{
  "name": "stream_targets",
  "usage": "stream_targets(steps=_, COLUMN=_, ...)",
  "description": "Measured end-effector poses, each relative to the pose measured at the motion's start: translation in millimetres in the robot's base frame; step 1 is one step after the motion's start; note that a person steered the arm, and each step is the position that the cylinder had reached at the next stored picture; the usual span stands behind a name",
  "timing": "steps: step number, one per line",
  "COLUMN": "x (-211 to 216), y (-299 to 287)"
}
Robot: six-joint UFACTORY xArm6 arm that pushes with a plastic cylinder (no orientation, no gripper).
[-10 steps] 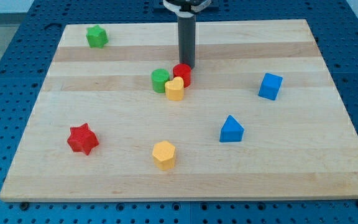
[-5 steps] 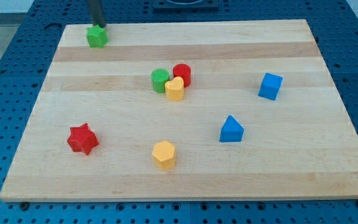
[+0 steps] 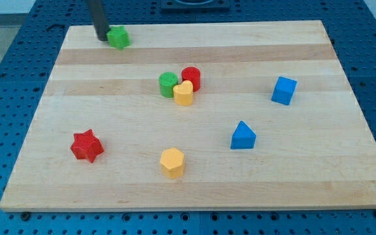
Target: Push green star closer to the green circle
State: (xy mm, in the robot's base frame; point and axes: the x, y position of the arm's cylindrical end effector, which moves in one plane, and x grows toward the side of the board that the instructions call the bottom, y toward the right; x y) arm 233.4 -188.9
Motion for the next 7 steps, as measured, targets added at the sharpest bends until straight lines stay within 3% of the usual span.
stream_targets(steps=4, x=-10, y=118)
stream_targets(steps=7, x=75, y=126)
